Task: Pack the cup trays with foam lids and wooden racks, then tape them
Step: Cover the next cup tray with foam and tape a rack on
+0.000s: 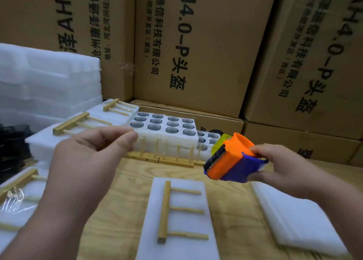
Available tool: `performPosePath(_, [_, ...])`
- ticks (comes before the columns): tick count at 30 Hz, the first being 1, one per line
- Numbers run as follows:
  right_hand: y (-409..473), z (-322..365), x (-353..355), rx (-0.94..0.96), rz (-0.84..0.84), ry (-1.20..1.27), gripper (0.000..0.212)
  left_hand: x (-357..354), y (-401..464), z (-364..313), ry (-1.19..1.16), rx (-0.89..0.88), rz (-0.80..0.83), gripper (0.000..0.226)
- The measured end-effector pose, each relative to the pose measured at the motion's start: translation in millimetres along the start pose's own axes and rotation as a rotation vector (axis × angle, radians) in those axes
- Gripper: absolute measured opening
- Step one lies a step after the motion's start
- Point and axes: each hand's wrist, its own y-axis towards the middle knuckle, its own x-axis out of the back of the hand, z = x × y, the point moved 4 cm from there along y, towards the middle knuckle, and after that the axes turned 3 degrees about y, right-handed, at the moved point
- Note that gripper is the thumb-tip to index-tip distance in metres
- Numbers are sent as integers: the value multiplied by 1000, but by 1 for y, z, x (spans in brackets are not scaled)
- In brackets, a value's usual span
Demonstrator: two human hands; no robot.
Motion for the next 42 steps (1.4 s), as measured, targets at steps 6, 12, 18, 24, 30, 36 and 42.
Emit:
performPosePath(6, [8,44,36,-100,312,96,32,18,-9,69,-259,496,4,10])
performPosePath(12, [34,84,30,-215,287,-25,62,21,-44,123,-425,864,-26,4])
performPosePath(18, [71,123,24,-192,326,-274,60,17,-69,161,-440,1068,-11,12])
performPosePath(24, [97,154,16,-171,349,-371,59,8,-73,171,-213,1040,-32,10])
performPosePath(30, [107,158,7,-166,353,-416,60,-2,-76,171,-31,928,7,19])
performPosePath(36, [106,145,3,-185,364,-442,61,-3,-78,176,198,858,120,32])
performPosePath(42, [105,133,0,-201,377,-425,63,-1,-80,176,454,733,153,14])
